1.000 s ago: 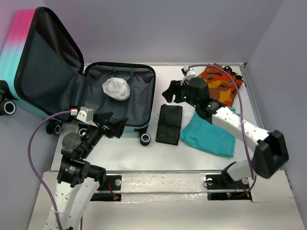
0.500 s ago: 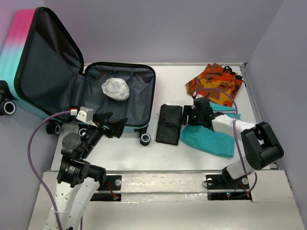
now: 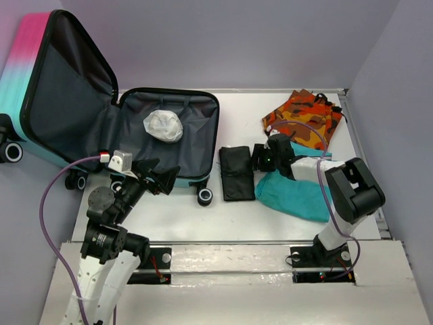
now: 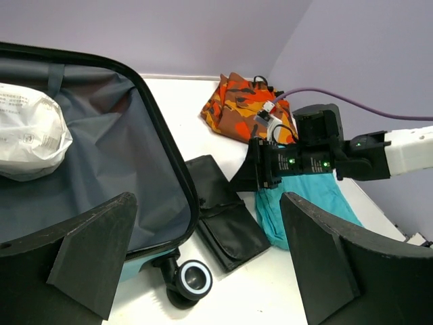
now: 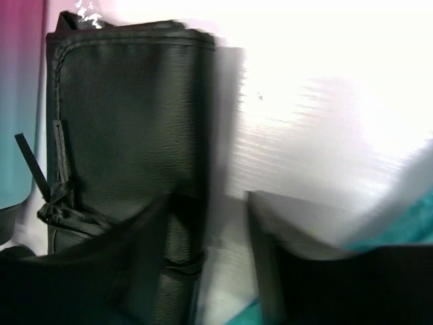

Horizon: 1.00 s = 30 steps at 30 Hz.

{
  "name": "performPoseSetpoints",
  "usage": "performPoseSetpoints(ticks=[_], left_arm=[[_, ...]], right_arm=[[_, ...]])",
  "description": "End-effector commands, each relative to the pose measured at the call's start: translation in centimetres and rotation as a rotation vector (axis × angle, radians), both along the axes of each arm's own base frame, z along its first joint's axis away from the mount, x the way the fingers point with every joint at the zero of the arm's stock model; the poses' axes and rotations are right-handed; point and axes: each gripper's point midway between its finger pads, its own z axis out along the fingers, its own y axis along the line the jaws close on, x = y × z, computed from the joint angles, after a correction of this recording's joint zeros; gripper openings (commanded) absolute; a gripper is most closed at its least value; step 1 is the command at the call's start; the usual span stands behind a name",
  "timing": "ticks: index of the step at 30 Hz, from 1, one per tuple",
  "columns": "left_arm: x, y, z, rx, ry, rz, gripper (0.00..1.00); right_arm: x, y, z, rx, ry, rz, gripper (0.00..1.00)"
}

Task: Pack the luggage

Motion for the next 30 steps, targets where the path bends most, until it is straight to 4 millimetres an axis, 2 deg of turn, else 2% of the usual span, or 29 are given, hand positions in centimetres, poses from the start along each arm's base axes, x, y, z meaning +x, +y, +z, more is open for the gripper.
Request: performPoseSetpoints(ticks=[1, 3, 5, 6, 7, 9, 11, 13, 14, 17, 18, 21, 24, 25, 28, 29, 30], left_arm=[[-0.1, -0.3, 0.7, -0.008, -0.028, -0.017, 0.99], [0.0, -0.3, 0.7, -0.009, -0.027, -0.016, 0.99], [0.0, -0.3, 0.7, -0.008, -0.026, -0.017, 0.99], [0.0, -0.3, 0.7, -0.009, -0.025, -0.018, 0.99], [0.0, -0.3, 0.7, -0.008, -0.026, -0.016, 0.99], [0.0, -0.3, 0.7, -0.008, -0.028, -0.016, 0.99], [-0.1, -0.3, 0.7, -0.008, -0.029, -0.016, 0.99], [-0.1, -0.3, 0.7, -0.008, -0.029, -0.017, 0.99], [-0.1, -0.3, 0.8, -0.008, -0.029, -0.016, 0.99], [-0.1, -0.3, 0.7, -0.009, -0.027, -0.018, 0.99], [-0.1, -0.3, 0.7, -0.008, -0.028, -0.017, 0.99], [0.0, -0.3, 0.7, -0.009, -0.027, -0.016, 0.99], [0.0, -0.3, 0.7, -0.009, -0.025, -0.016, 0.99], [0.0, -0.2, 0.7, -0.008, -0.026, -0.014, 0.99], [0.0, -0.2, 0.7, -0.009, -0.027, -0.013, 0.99], [0.0, -0.2, 0.8, -0.010, -0.028, -0.013, 0.99], [-0.1, -0.2, 0.8, -0.010, -0.028, -0.015, 0.99]], right_arm=[[2.0, 1.4, 1.1, 0.081, -0.055, -0.003, 0.46], [2.6, 1.6, 2.5, 0.102, -0.097, -0.009, 0.41], [3.1, 1.7, 4.2, 0.121, -0.147, -0.016, 0.43], [3.3, 1.8, 4.7, 0.126, -0.159, -0.017, 0.55], [3.4, 2.0, 5.0, 0.130, -0.166, -0.004, 0.61], [3.7, 1.7, 4.8, 0.126, -0.146, -0.009, 0.72], [3.6, 1.5, 3.9, 0.128, -0.120, -0.010, 0.73], [3.4, 1.1, 2.0, 0.130, -0.066, -0.013, 0.74], [2.9, 1.8, 1.6, 0.159, -0.042, 0.026, 0.74], [2.2, 3.0, 0.5, 0.214, -0.007, 0.078, 0.62], [2.1, 3.1, 0.3, 0.221, -0.003, 0.081, 0.54], [2.2, 3.6, 1.2, 0.251, -0.025, 0.100, 0.40], [3.1, 3.0, 3.0, 0.256, -0.079, 0.071, 0.07], [3.3, 2.6, 3.3, 0.247, -0.093, 0.045, 0.07], [3.9, 1.1, 6.5, 0.238, -0.185, -0.021, 0.07], [4.0, 0.1, 8.5, 0.226, -0.243, -0.060, 0.07], [3.9, -0.2, 9.7, 0.223, -0.274, -0.072, 0.07]])
